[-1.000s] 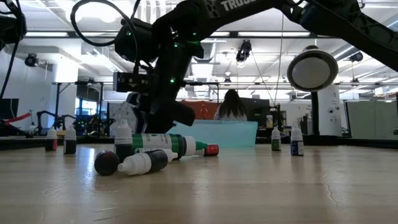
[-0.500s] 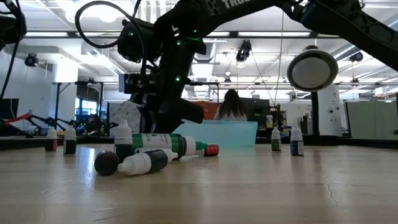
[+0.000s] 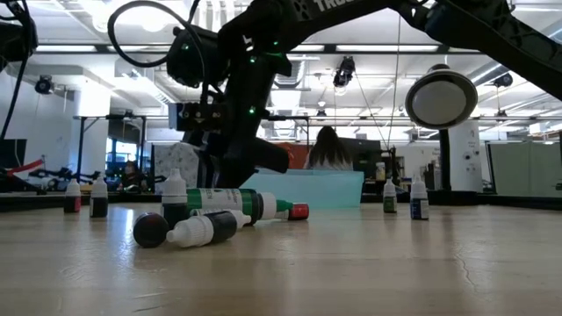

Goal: Pick & Place food coloring
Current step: Adjust the yellow small food coloring bottle, then adjust the violet small food coloring bottle

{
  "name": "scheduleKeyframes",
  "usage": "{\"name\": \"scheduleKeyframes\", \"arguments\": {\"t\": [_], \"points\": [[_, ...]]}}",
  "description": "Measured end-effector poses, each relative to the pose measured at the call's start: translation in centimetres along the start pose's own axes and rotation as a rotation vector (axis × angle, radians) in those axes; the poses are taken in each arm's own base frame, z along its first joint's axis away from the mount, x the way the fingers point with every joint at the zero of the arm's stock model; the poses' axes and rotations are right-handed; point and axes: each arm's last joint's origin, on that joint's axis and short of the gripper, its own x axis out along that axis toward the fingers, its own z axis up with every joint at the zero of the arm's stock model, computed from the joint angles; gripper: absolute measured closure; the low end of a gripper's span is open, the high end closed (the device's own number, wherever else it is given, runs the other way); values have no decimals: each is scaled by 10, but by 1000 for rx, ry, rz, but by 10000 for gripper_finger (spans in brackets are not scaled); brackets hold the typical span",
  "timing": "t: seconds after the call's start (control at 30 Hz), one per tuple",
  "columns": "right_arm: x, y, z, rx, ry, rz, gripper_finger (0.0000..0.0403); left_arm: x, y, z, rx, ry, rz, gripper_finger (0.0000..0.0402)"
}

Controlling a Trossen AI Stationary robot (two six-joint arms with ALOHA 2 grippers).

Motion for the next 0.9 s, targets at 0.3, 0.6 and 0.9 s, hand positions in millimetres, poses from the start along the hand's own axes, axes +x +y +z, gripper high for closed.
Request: {"name": "scheduleKeyframes", "arguments": {"t": [0.3,0.6,0.9], "points": [[0,-1,1,110,-14,-11,349,0,0,0,-2,-1,-1,177],[-15,-20,11,619,-258,53,353,0,0,0,2,-1,-2,177],[-17,-13,40,778,-468,-46,358,0,-1,0,-9,-2,-3,177]]}}
